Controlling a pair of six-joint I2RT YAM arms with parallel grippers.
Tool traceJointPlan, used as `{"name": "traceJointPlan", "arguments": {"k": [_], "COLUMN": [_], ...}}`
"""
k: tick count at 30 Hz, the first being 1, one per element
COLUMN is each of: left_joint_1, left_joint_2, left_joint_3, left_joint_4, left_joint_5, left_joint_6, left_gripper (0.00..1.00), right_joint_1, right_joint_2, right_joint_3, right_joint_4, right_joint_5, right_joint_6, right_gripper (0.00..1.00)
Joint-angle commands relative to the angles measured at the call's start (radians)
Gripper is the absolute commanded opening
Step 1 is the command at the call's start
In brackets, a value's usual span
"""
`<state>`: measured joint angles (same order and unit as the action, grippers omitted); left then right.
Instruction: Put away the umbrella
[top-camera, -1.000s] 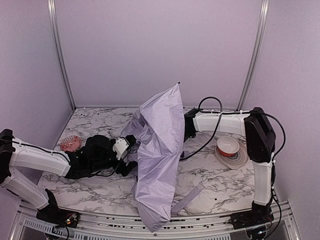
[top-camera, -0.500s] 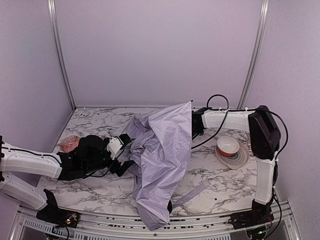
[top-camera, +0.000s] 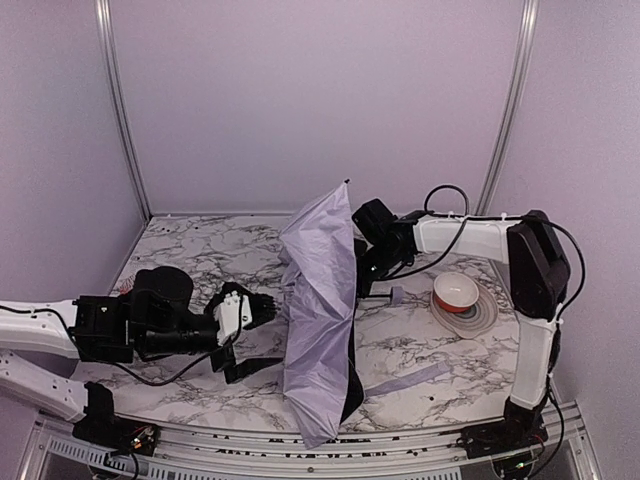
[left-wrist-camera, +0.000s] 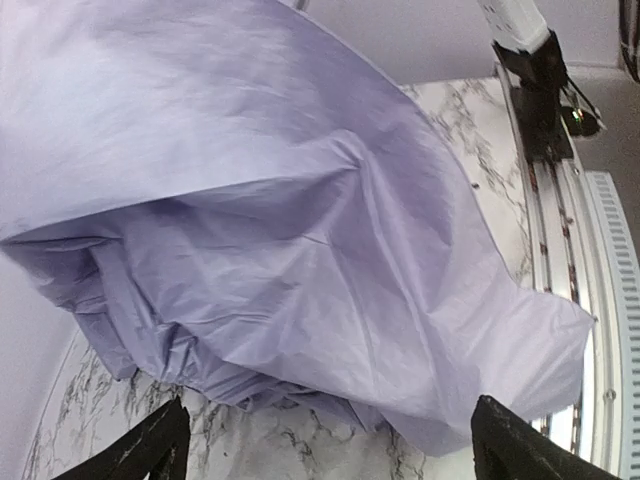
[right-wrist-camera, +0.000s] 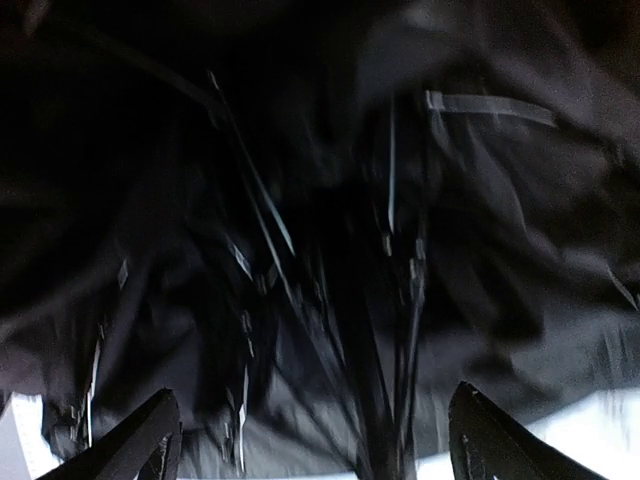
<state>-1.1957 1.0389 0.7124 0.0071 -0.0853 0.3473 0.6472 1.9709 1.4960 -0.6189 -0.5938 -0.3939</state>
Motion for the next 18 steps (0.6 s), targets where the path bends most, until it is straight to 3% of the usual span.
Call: {"name": "traceJointPlan", "arguments": {"k": [1,4,7,12,15,18], "left_joint_1": [-0.045,-0.059,-0.043,0.131,0.155,0.160], "left_joint_2": [0.102,0.175,0.174,0.031,0.086,0.235], "left_joint_3": [0.007,0.014,-0.028,-0.046,0.070,0.254], "left_joint_4": [-0.207,-0.091,0.204,0.448,0.426,0.336], "left_joint_5": [0.043,-0.020,-0.295,-0.030,0.003,0.013], "left_joint_6": [0.160,0.199,0.159,0.032,0.083,0.132], "left_gripper": [0.99,0.99,0.96,0.95,0.99,0.99], "right_joint_1": [-0.010,-0.011,-0.010,-0.009,-0.008,-0.004], "right_joint_2": [0.124,0.169,0.145,0.092,0.108,0.126], "right_joint_3": [0.158,0.224,0.174,0.076,0.105,0.132], "right_joint_4": [-0.071,-0.142,-0.112,-0.050,-0.059,-0.079], "right_joint_5": [-0.092,-0.105,-0.106,-0.148,-0.150,-0.147], "right_joint_6": [-0.073,-0.106,-0.123,-0.169,-0.172,-0.175], "right_gripper": [0.89,0.87,0.86,0.86,0.86,0.86]}}
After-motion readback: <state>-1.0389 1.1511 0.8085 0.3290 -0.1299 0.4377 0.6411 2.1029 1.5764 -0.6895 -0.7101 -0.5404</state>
